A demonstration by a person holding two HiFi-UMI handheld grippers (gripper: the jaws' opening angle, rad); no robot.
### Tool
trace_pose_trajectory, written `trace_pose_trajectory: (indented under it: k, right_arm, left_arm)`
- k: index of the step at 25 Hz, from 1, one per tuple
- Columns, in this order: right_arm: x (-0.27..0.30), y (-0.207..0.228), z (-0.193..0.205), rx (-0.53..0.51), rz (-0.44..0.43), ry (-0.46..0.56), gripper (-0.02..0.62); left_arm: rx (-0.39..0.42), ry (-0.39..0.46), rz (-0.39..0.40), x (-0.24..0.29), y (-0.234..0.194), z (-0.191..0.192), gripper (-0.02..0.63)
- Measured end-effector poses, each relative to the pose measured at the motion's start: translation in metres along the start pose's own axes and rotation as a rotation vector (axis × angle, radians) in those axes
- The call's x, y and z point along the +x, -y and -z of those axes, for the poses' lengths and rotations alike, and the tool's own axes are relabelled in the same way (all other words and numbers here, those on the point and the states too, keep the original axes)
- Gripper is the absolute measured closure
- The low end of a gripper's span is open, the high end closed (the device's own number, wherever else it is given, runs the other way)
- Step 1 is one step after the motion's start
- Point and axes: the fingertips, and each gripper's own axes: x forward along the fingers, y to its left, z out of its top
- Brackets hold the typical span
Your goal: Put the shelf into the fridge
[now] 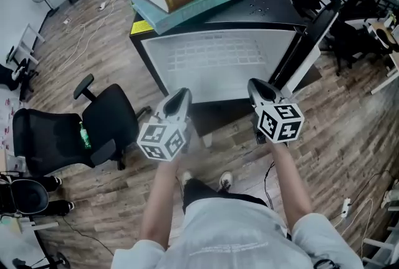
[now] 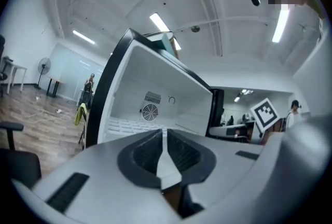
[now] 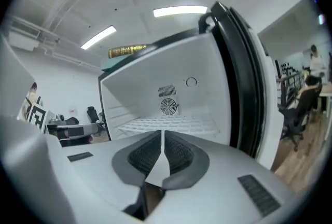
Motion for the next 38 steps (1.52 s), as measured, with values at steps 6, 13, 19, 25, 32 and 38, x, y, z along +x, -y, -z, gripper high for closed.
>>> trace_pose_trajectory:
  k: [6,13,19,25,32,38]
  right_arm:
    - [-0.045,-0.022,-0.04,-0.232,0.037,0.057,0.569]
    - [-0.084,-0.053,-0.078,-0.312,0.001,0.158,0.574]
    - [-0.106,-0.075,-0.094,-0.318,-0.054,0.209,0.58]
    - [-0.121,-0.093,-0.104,-0.387,-0.081,0.219,0.58]
    - [-0.118,-0.1,-0.1,-0.412,-0.099,0.197,0.58]
    - [-0.112,-0.095,-0.098,-0.407,-0.086,0.194,0.58]
  left_arm:
    - [0.181,-0.002,0.047,-0.032,0.03,-0.033,0.575]
    - [0.325,0.06,0.108,-0.061,0.069,-0.079,0.575]
    - [0.388,0.083,0.084,-0.076,0.085,-0.098,0.575]
    - [0.408,0.111,0.081,-0.088,0.092,-0.114,0.575]
    - [0.415,0.122,0.085,-0.091,0.093,-0.117,0.575]
    - [0.399,0.116,0.087,-0.086,0.088,-0.112,0.575]
